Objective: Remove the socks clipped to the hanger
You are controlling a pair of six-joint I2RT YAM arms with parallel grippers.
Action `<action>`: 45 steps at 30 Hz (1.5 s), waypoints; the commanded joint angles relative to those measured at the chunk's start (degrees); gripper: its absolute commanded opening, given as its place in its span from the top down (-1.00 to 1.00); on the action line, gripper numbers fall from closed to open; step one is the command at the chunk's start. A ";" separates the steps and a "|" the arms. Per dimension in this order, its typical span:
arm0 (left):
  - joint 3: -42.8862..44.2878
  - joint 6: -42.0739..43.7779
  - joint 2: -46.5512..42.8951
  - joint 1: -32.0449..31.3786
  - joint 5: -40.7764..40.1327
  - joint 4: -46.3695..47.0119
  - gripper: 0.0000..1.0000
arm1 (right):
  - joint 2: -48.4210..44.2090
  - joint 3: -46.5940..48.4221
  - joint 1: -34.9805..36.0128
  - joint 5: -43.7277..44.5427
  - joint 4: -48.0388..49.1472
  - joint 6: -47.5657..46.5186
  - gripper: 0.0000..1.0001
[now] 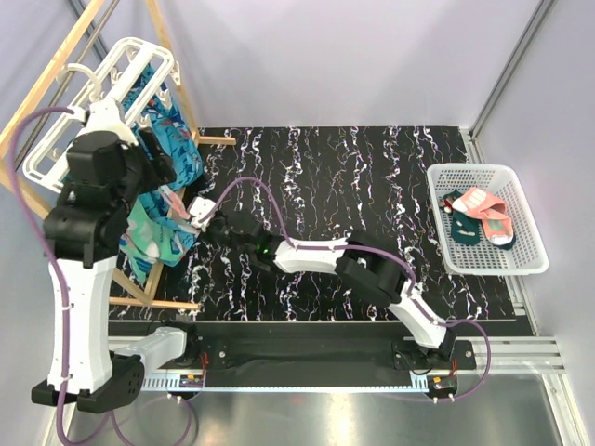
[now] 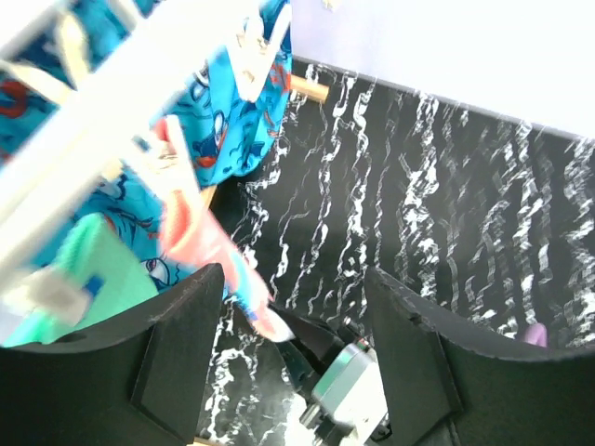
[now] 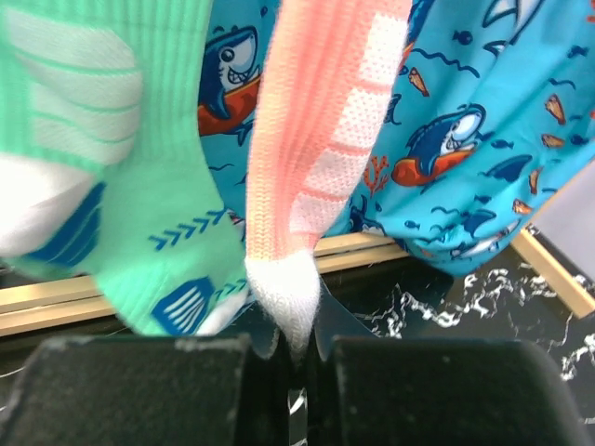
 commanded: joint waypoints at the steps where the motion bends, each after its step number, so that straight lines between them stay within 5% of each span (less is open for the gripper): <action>1: 8.72 -3.15 0.88 0.03 -3.30 -6.59 -0.35 | -8.11 -3.41 0.44 -0.70 4.23 4.70 1.00; 14: 10.51 -5.79 2.21 0.12 -17.71 -10.83 -0.39 | -11.99 -7.99 1.32 -0.71 4.58 4.09 1.00; 28: 9.37 -8.07 2.38 0.12 -18.25 -6.43 -0.39 | -14.28 -14.57 3.17 4.56 12.75 0.23 1.00; 45: 4.54 -12.21 1.51 -0.32 -17.72 -0.46 -0.10 | -15.25 -16.78 4.66 5.53 14.96 -2.94 1.00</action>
